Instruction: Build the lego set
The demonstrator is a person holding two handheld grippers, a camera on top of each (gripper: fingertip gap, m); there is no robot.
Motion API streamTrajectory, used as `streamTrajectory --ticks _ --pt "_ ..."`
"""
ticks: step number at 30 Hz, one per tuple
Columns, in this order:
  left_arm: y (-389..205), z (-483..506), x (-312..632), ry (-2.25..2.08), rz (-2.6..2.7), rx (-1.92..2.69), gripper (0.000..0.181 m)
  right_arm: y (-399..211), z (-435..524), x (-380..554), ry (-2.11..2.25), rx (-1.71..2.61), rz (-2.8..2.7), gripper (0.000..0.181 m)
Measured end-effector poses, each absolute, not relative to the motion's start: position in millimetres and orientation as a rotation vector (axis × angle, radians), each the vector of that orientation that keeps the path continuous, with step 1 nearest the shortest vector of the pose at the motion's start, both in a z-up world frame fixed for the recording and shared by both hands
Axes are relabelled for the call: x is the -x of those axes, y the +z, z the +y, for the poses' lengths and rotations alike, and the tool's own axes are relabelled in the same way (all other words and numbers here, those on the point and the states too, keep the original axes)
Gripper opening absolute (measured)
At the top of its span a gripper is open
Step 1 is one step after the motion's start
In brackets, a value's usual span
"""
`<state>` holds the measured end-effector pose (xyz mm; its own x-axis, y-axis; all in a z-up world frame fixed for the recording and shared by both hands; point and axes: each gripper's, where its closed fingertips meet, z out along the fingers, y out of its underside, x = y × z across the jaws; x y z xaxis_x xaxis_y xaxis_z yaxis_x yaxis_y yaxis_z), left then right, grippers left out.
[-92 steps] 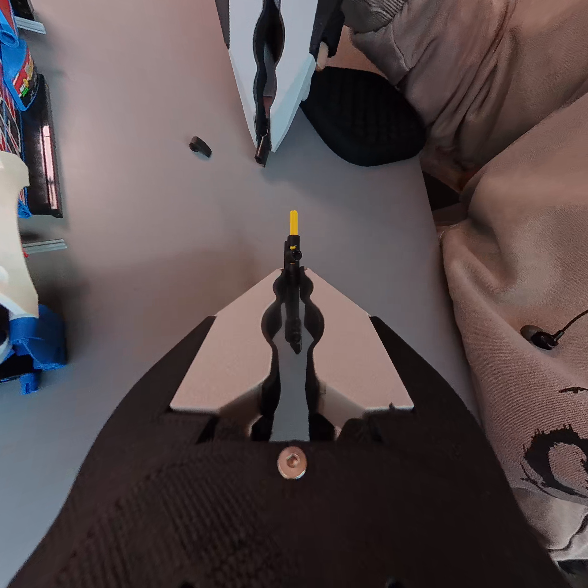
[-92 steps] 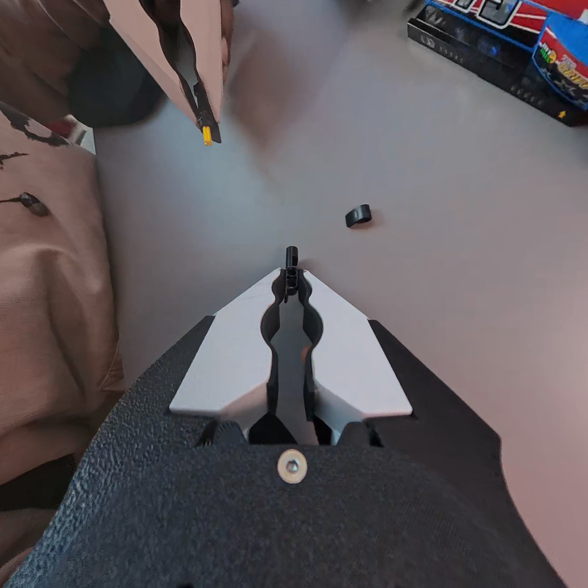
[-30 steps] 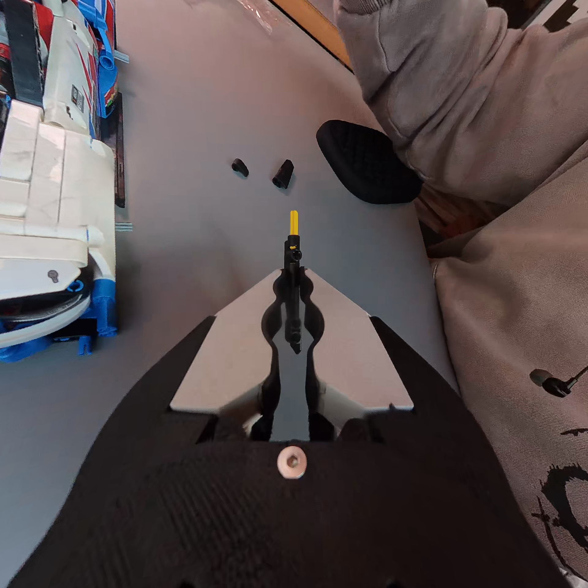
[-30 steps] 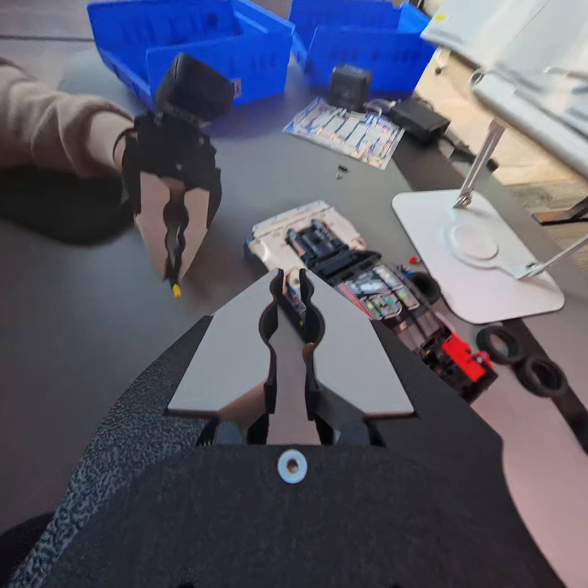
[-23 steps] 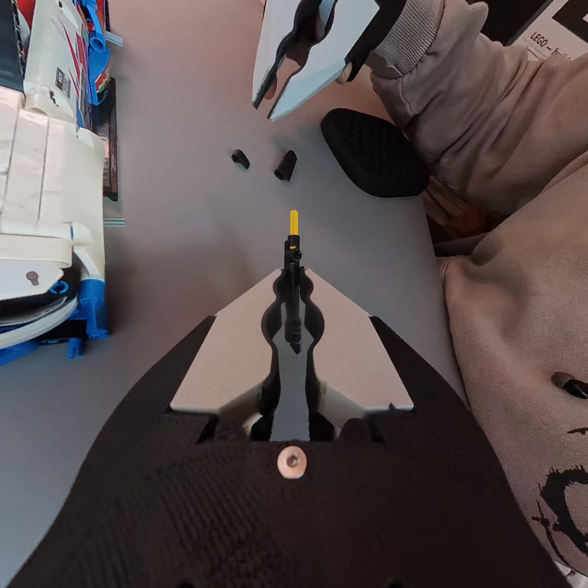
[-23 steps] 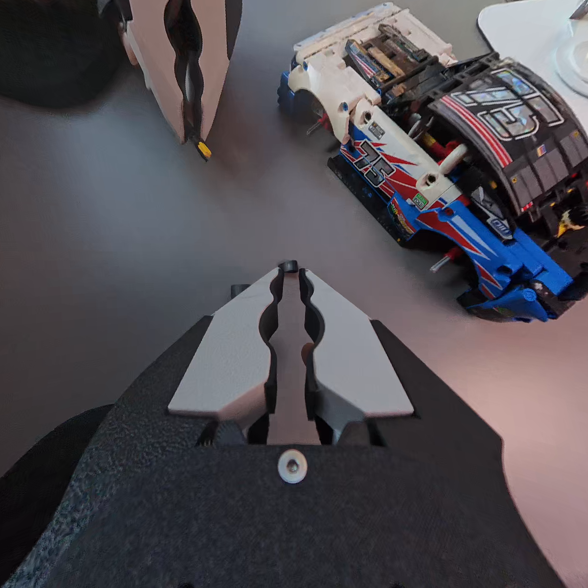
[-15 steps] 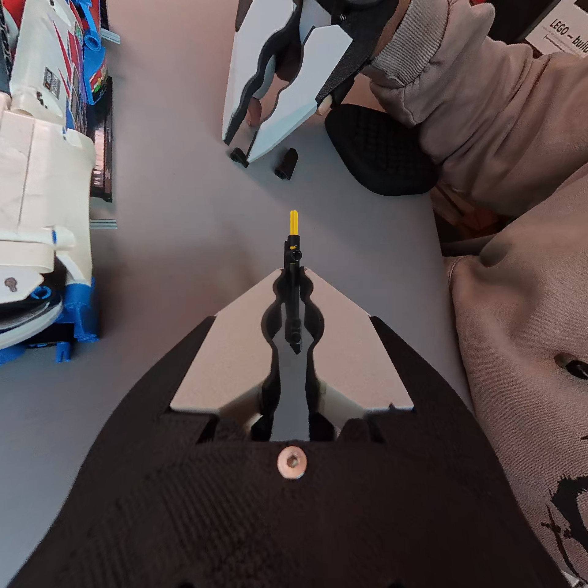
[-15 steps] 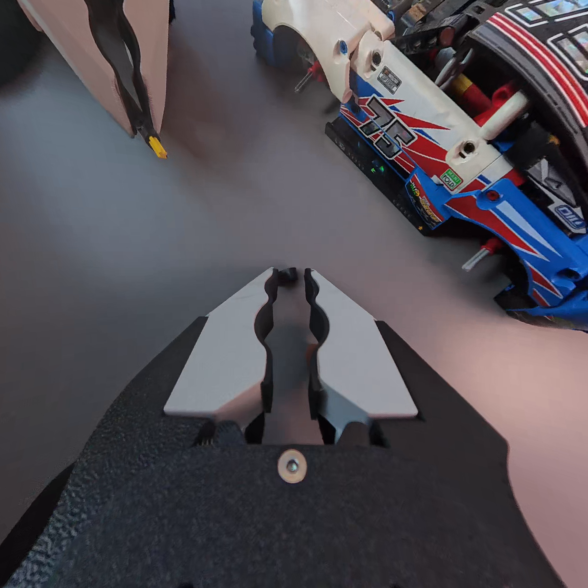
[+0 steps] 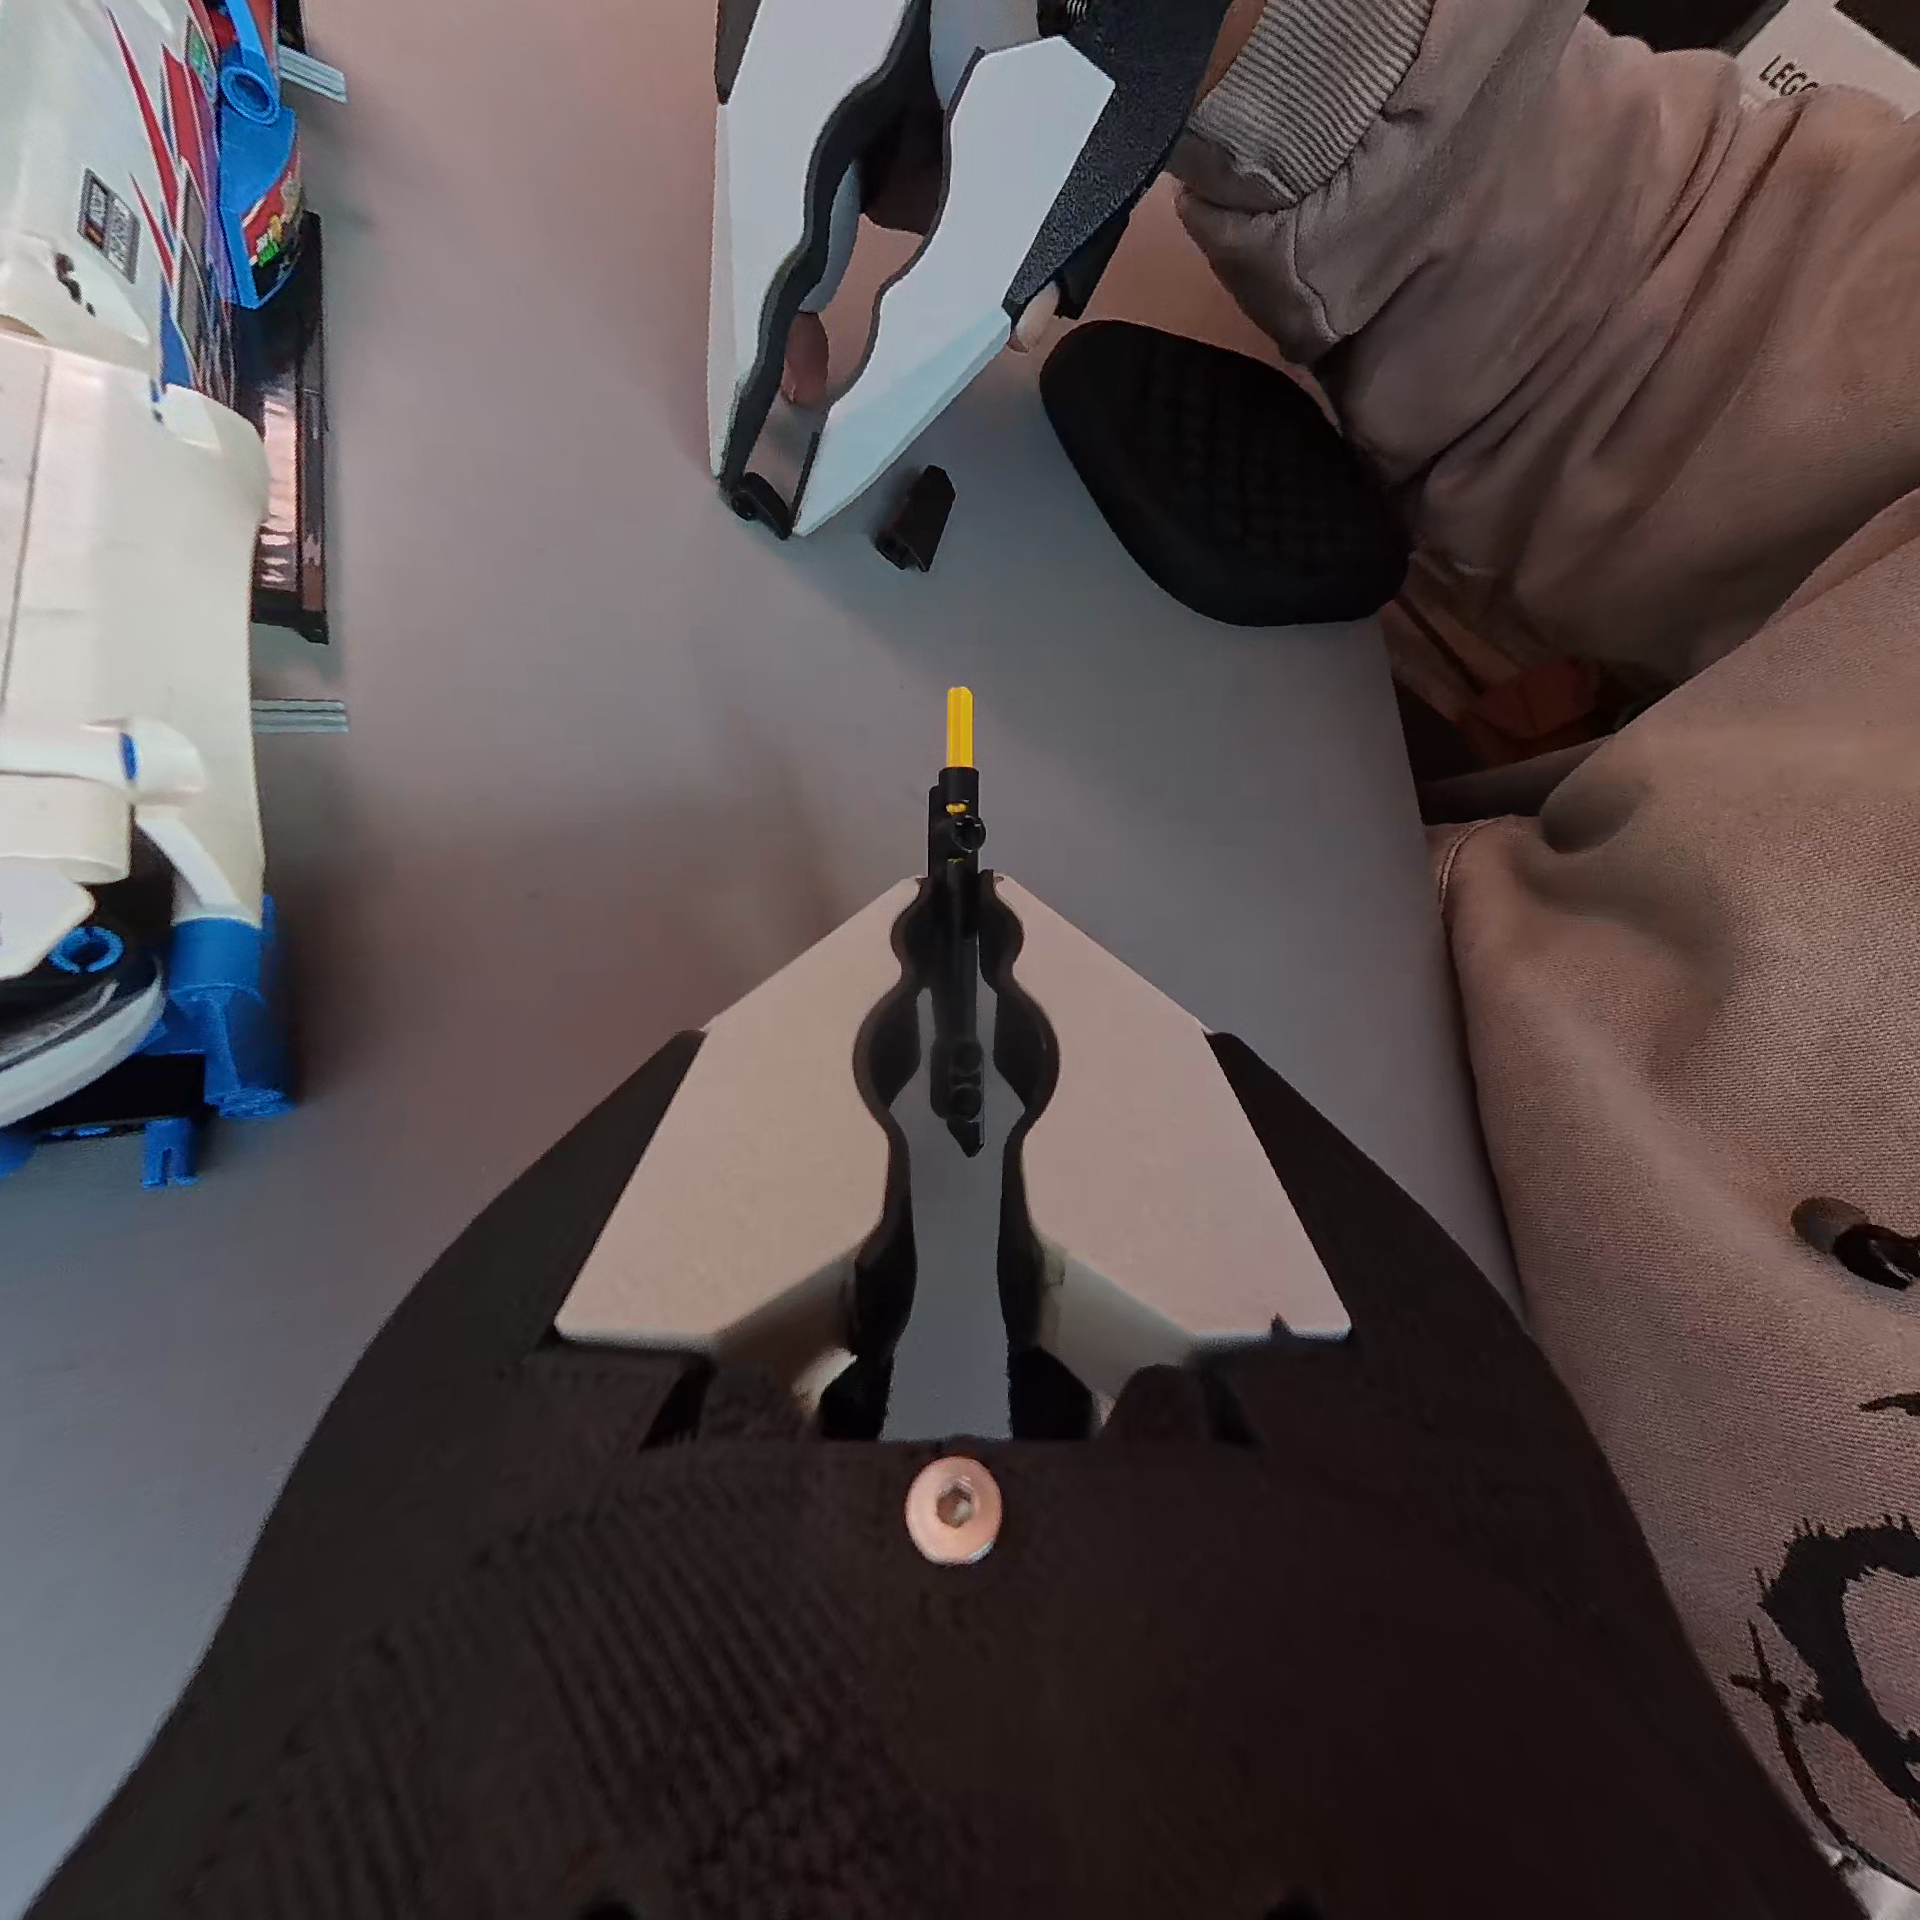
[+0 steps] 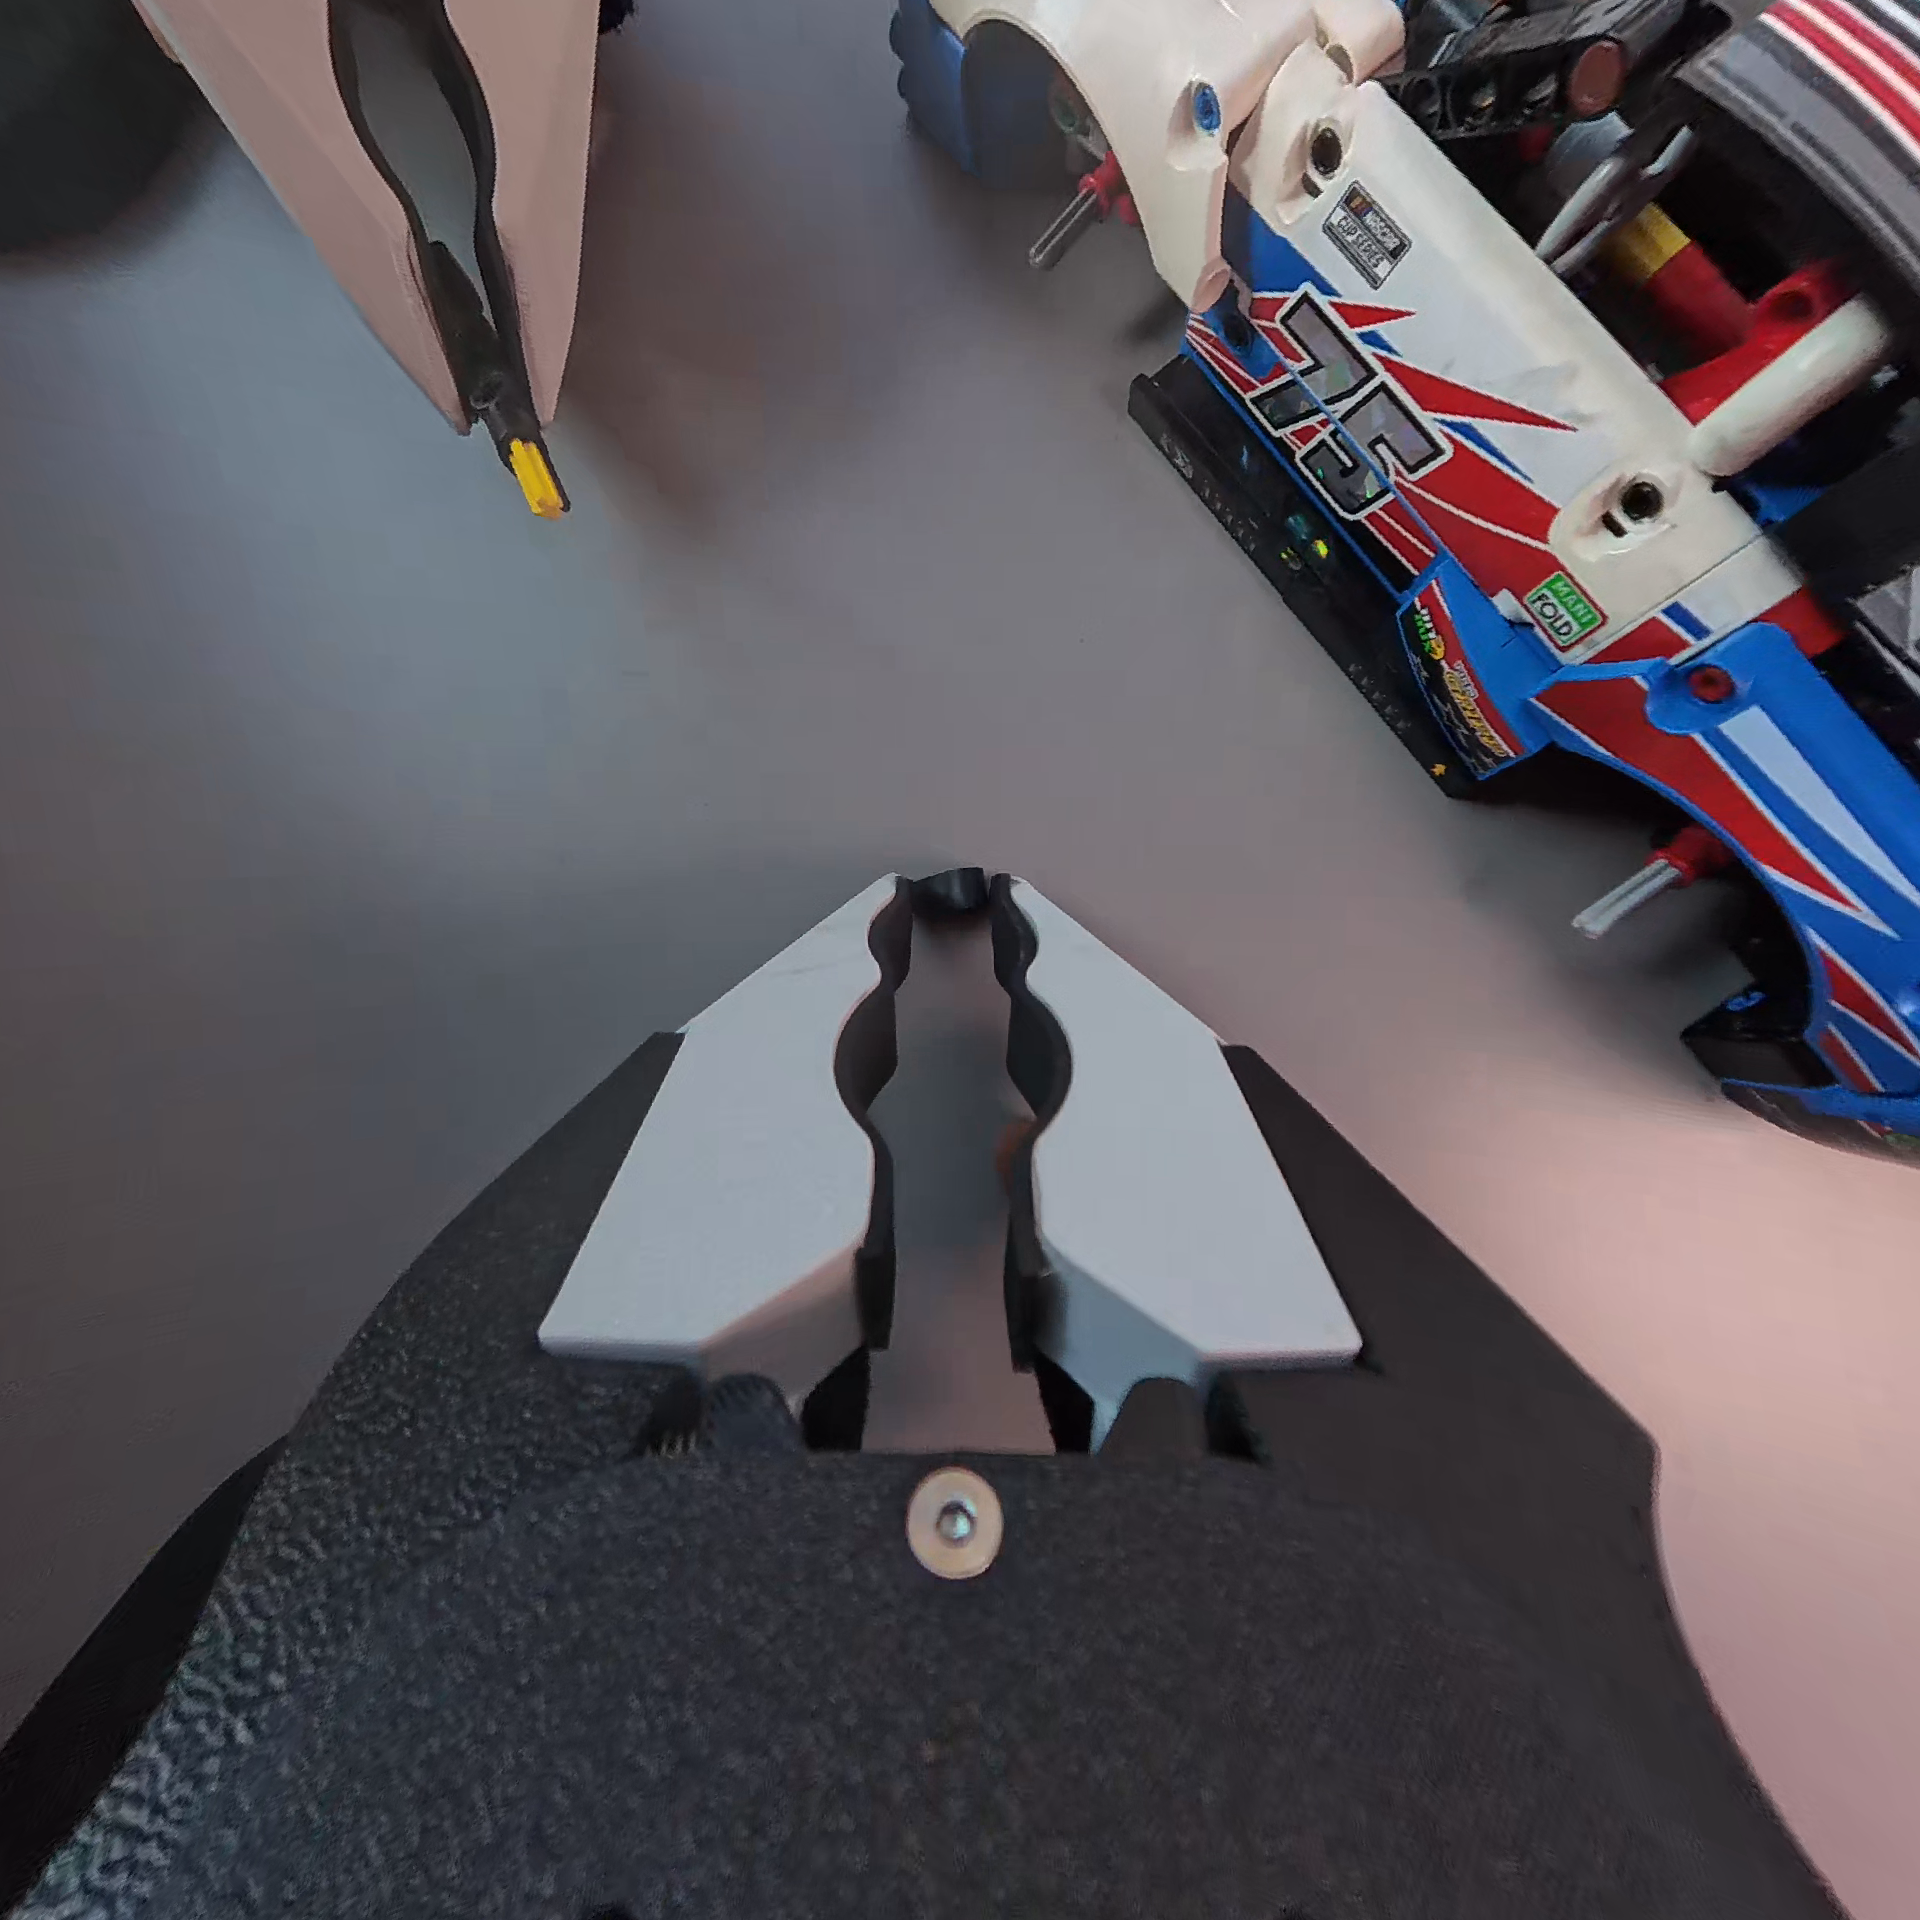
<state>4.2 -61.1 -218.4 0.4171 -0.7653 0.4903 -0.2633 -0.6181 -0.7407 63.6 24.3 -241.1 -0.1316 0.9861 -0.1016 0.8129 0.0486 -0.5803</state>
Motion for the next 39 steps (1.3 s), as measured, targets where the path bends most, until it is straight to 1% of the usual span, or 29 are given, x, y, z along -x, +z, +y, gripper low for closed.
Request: streamTrajectory --ticks 1,5,8,12,16,27,39 --pt "-218.4 -61.5 -4.6 -1.150 0.870 2.107 0.006 -241.2 24.0 -62.4 0.748 1.810 -2.023 0.012" --pt "-218.9 -61.6 -5.1 -1.142 0.869 2.116 0.006 -241.3 16.3 -58.6 0.777 1.751 -2.116 0.010" --pt "-219.5 -59.7 -3.2 -1.128 0.844 2.134 0.006 -235.5 9.2 -49.0 0.743 1.591 -2.110 0.007" --pt "-220.8 -56.6 0.8 -1.074 0.823 2.171 0.006 -213.1 -12.5 -29.8 0.701 1.325 -1.997 0.004" --pt "-225.1 -57.9 3.3 -1.006 0.853 2.216 0.006 -214.9 -24.6 -24.2 0.557 1.165 -1.994 0.004" --pt "-237.7 -62.8 1.9 -0.661 1.072 2.238 0.006 -228.5 -41.7 -17.4 0.491 1.061 -2.070 0.005" --pt "-239.5 -67.1 2.9 -0.565 1.158 2.242 0.006 -229.2 -49.9 -18.4 0.446 0.965 -2.079 0.004"
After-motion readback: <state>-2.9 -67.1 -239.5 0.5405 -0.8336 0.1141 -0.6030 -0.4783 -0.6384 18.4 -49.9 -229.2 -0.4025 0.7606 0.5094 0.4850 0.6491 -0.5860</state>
